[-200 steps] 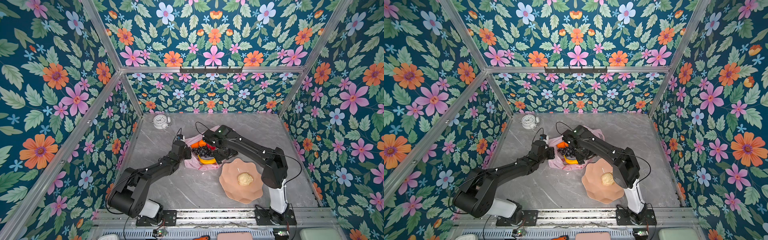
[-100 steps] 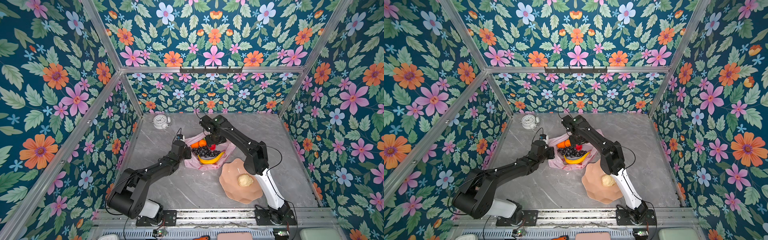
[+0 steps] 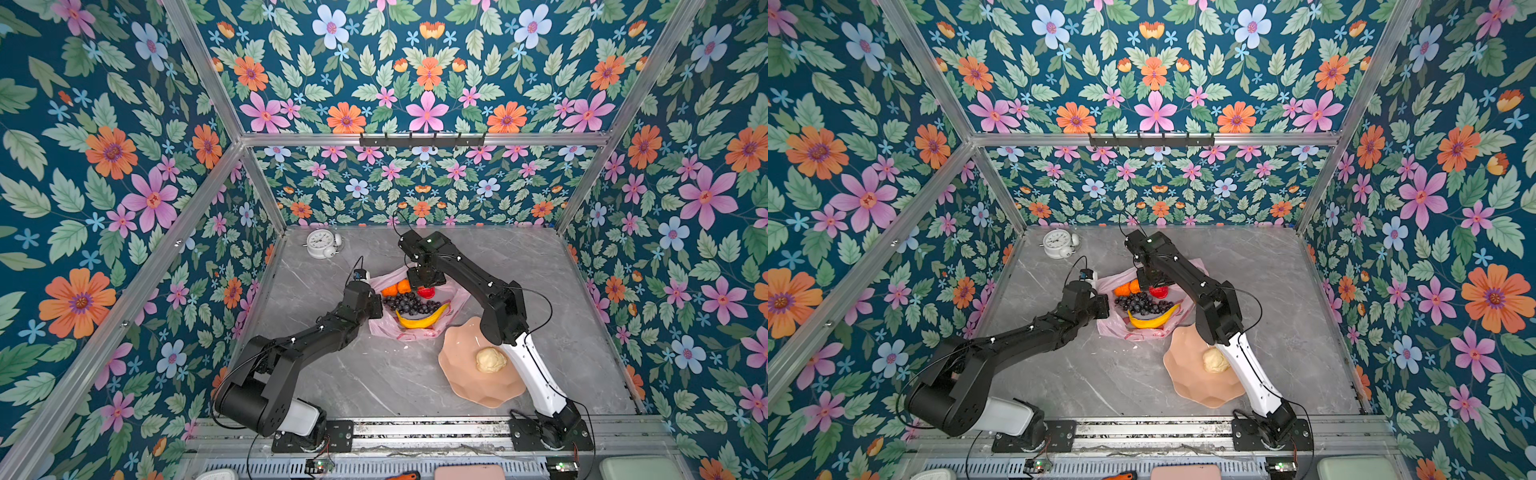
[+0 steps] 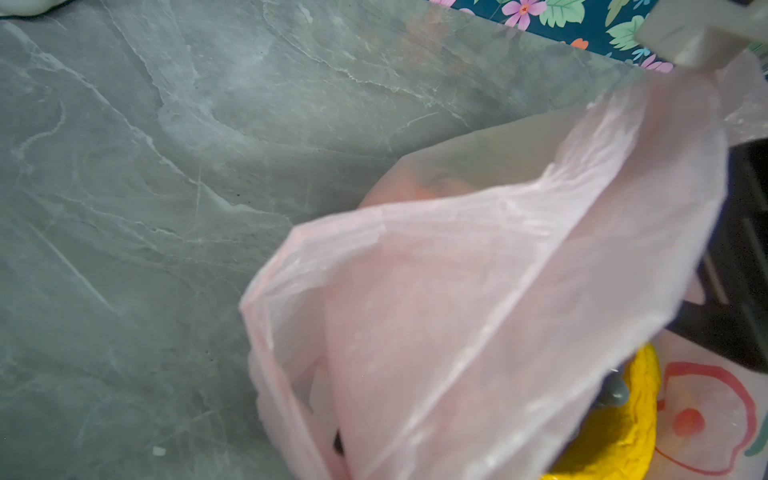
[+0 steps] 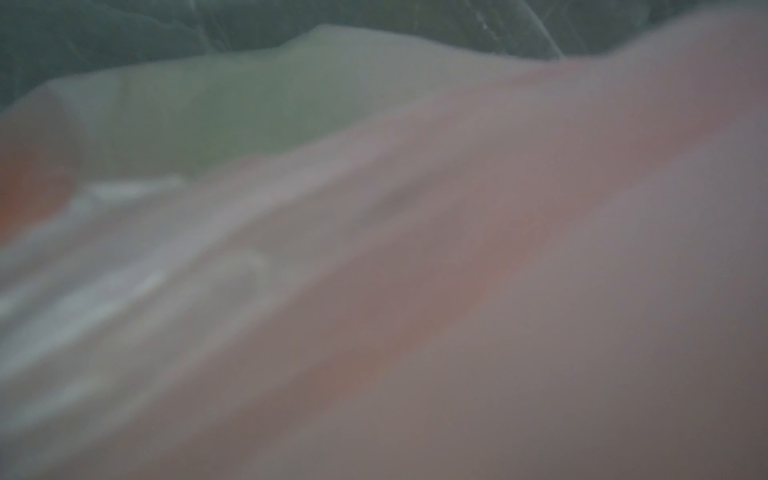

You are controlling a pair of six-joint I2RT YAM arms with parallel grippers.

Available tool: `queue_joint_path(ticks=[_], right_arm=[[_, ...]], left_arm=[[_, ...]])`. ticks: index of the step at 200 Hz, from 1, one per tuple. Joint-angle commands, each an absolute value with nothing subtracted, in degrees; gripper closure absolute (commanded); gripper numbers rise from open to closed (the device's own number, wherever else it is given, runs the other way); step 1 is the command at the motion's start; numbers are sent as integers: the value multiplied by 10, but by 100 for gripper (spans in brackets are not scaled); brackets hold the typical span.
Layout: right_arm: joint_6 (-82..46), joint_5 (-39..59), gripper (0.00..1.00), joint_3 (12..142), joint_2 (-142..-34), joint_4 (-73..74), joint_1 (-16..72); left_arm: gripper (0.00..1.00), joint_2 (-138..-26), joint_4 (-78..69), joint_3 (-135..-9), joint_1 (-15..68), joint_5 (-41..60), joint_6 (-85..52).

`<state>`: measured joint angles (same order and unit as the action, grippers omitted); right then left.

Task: Take the fake fruits out of the plastic bag
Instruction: 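Move the right gripper back into the bag toward the red apple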

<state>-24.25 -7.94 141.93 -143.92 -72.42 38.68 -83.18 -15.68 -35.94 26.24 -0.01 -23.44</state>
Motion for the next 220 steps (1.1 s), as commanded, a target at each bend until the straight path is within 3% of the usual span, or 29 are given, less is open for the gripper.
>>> queue_joint_path(ticks=[1, 97, 164, 220], right_arm=[[-253, -68, 28, 1425, -1448, -719, 387], [-254, -93, 25, 1438, -1478, -719, 379], [-247, -92, 37, 1421, -1454, -711, 379], [-240, -100, 39, 1399, -1417, -712, 385]], left_arm=[[100, -830, -161, -364, 262, 0, -229], [100, -830, -161, -363, 262, 0, -229], [100, -832, -160, -364, 262, 0, -228], [100, -832, -161, -364, 263, 0, -229]])
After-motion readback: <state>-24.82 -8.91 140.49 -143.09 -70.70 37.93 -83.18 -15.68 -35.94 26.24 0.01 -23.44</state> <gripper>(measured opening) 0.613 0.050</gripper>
